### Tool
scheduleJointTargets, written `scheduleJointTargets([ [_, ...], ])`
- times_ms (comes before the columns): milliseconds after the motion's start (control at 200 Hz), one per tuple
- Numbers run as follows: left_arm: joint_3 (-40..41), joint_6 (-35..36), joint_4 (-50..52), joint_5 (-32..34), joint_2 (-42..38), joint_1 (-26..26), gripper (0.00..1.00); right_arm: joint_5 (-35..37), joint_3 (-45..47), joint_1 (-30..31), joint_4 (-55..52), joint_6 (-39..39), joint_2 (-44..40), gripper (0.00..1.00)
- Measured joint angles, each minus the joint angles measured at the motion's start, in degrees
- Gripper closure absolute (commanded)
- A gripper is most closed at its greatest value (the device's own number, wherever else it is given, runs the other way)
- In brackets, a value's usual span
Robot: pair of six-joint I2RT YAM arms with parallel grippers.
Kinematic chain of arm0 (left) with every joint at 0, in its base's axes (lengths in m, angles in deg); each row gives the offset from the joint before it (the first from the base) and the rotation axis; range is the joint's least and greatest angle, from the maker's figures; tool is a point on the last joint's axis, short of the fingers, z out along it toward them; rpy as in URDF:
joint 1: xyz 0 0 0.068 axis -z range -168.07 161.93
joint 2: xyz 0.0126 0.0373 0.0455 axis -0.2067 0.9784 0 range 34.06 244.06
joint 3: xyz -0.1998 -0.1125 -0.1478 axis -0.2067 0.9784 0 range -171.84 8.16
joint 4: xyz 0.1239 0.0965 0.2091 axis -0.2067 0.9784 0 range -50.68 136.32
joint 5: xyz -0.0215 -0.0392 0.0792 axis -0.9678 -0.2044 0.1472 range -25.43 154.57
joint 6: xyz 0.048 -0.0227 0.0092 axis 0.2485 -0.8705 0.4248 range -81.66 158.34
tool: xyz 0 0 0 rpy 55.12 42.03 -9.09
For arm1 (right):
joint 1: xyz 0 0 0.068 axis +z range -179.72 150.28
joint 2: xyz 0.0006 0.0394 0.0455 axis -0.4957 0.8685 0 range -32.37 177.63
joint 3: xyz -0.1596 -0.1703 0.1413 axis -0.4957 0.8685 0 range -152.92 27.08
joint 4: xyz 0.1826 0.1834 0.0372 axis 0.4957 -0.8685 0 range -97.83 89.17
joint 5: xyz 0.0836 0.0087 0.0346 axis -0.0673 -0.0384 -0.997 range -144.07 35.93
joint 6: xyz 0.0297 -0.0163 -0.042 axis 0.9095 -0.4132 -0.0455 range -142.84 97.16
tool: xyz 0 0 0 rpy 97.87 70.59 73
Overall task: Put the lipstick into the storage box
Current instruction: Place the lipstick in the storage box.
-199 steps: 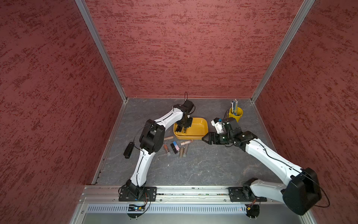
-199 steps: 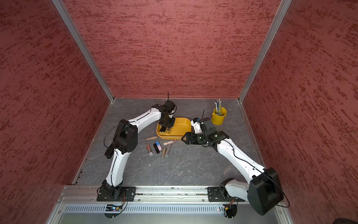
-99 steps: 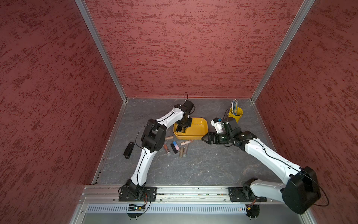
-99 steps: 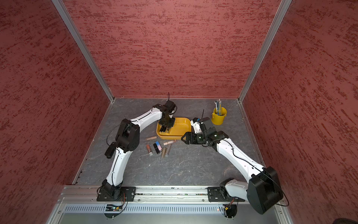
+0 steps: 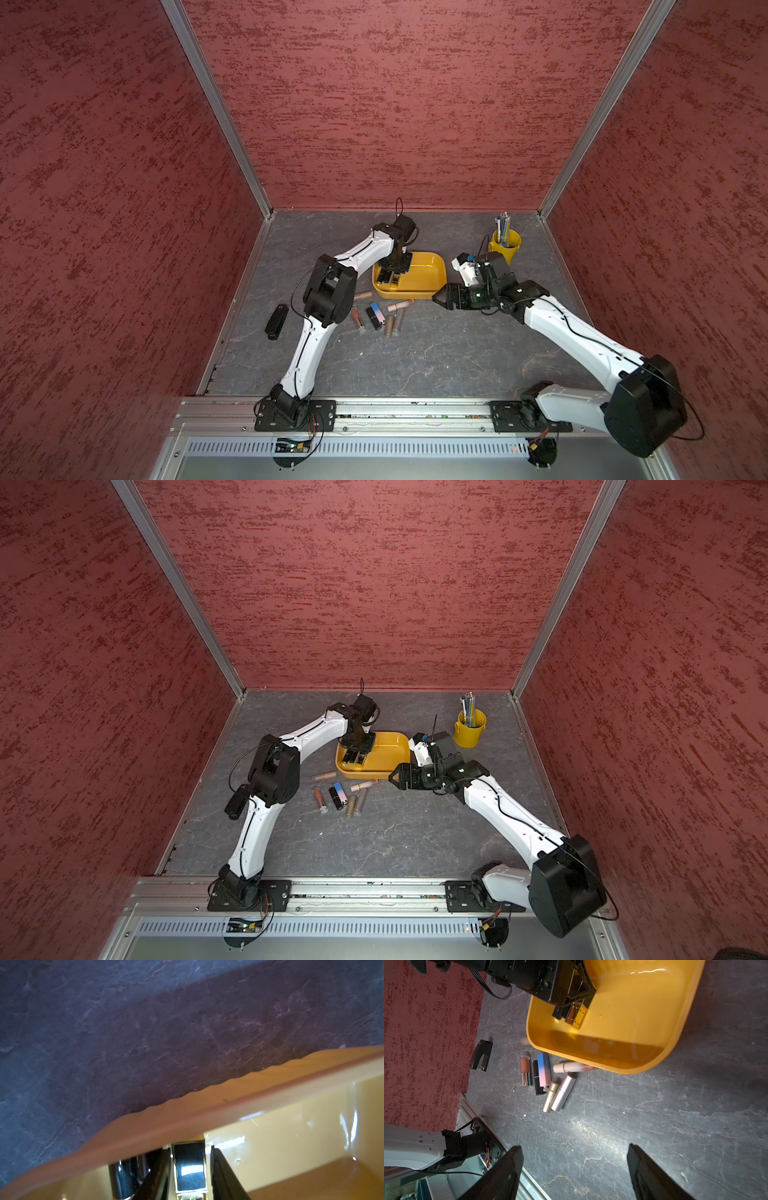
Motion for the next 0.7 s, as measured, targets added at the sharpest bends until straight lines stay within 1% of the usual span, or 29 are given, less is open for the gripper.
scheduleJointTargets([
  [40,0.0,0.1,0.0,0.0,0.0,0.0,0.61,0.0,0.1,0.0,0.0,0.0,0.0,0.17],
  [301,0.0,0.0,0.2,-0.4,-0.1,0.0,0.59,0.0,0.2,0.0,0.0,0.0,-0.2,0.17],
  [431,1.0,-0.4,0.0,-0.4,-3.0,0.1,0.54,0.2,0.2,0.3,-0.2,0.0,-0.2,0.17],
  [491,3.2,-0.8,-0.8,-0.4,-6.9,0.4,0.53,0.7,0.2,1.0,-0.3,0.1,-0.1,0.18],
  [566,7.9,-1.7,-2.7,-0.9,-13.7,0.7,0.5,1.9,-0.2,2.6,-0.8,0.2,0.7,0.19],
  [701,20.7,-4.7,-9.1,-4.7,-29.4,0.2,0.47,5.1,-2.6,8.2,-2.3,1.0,4.6,0.2],
])
